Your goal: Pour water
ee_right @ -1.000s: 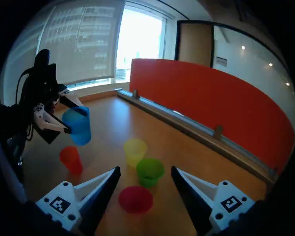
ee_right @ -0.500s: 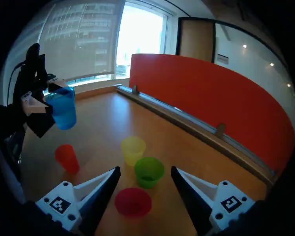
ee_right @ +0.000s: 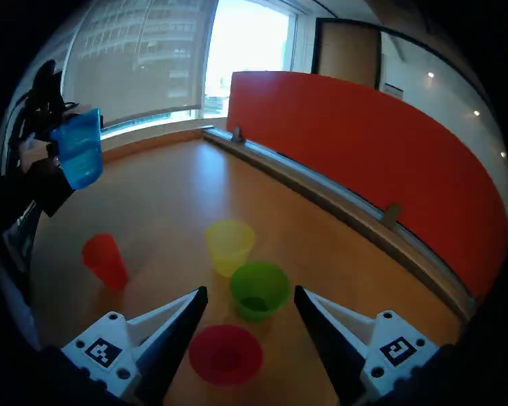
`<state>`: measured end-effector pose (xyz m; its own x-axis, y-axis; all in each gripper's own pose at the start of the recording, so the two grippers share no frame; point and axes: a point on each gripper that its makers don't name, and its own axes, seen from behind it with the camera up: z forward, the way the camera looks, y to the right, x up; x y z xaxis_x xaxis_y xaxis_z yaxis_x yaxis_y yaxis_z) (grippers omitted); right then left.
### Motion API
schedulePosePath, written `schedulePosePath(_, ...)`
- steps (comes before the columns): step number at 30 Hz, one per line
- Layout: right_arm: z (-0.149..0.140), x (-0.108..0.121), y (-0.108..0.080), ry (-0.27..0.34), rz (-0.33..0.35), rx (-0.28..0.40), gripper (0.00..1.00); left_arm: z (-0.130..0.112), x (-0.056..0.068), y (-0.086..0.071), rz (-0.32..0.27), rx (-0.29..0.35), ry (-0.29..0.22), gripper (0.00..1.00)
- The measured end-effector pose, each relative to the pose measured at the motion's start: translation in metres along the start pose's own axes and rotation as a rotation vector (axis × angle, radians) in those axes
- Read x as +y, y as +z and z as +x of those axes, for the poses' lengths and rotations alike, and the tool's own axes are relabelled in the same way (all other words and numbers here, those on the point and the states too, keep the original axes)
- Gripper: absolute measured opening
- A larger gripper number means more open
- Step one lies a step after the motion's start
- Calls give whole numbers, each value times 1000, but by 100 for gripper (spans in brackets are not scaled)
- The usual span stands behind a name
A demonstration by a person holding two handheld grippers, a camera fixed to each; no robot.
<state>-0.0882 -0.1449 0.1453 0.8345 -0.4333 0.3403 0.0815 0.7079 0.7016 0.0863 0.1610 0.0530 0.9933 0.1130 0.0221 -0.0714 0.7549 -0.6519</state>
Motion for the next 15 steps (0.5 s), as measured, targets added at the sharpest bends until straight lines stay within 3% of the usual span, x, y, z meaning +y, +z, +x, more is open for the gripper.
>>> schedulePosePath(15,-20,6,36,-2,5,-79,100,-5,-5,-12,19,0,-6,86)
